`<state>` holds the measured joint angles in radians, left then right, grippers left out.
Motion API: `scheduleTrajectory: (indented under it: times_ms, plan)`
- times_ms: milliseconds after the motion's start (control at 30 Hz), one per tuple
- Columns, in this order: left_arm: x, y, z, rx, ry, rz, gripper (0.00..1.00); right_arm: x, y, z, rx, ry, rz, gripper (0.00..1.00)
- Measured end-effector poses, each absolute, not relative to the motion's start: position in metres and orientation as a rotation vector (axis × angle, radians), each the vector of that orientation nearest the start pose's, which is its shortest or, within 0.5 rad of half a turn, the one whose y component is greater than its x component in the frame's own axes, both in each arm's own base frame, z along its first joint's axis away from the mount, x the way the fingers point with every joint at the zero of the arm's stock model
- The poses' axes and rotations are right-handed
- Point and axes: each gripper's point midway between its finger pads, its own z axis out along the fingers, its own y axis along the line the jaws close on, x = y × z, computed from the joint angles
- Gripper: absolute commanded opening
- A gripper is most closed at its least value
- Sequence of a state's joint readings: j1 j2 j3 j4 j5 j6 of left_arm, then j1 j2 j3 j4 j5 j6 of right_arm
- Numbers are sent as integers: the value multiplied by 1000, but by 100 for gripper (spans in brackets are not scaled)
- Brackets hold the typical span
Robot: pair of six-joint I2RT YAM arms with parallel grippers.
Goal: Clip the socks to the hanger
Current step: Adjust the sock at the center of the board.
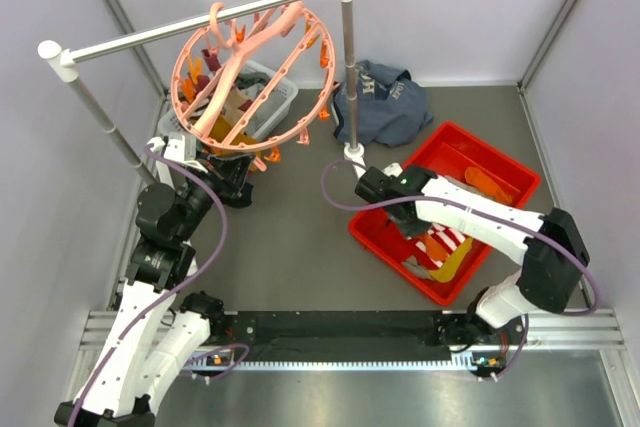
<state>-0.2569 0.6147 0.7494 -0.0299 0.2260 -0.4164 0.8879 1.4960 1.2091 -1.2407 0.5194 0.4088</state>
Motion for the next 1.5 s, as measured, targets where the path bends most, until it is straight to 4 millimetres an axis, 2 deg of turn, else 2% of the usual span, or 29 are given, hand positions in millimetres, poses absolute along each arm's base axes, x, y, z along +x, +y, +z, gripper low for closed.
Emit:
scheduleTrajectory:
  times_ms: [67, 100, 267, 367, 433, 633, 800, 1100, 1200, 1433, 1500]
  plan:
    - [260, -126, 345, 69, 1508, -709, 6, 198, 123, 120, -622, 2686, -564, 12]
    - [260, -126, 345, 69, 1508, -709, 6, 198, 122, 115, -613, 2690, -562, 13]
    - [259, -125, 346, 67, 1505, -707, 6, 197, 126, 96, -569, 2711, -485, 15]
    - [259, -125, 346, 67, 1504, -708, 6, 195, 123, 88, -480, 2718, -390, 15]
    - [259, -125, 346, 67, 1504, -708, 6, 195, 120, 88, -414, 2704, -321, 14]
    - [259, -125, 346, 67, 1504, -708, 6, 203, 128, 101, -290, 2574, -119, 34]
    - [259, -125, 346, 68, 1504, -709, 6, 211, 130, 103, -232, 2505, -32, 38]
    - [259, -125, 346, 68, 1505, -709, 6, 223, 136, 96, -205, 2470, 12, 43]
    - [259, -125, 346, 68, 1505, -709, 5, 228, 139, 95, -208, 2464, 27, 37]
    - [259, -125, 346, 68, 1505, -709, 6, 229, 138, 85, -221, 2481, 29, 1]
    - [259, -126, 346, 68, 1505, -709, 6, 227, 137, 83, -224, 2488, 26, 0]
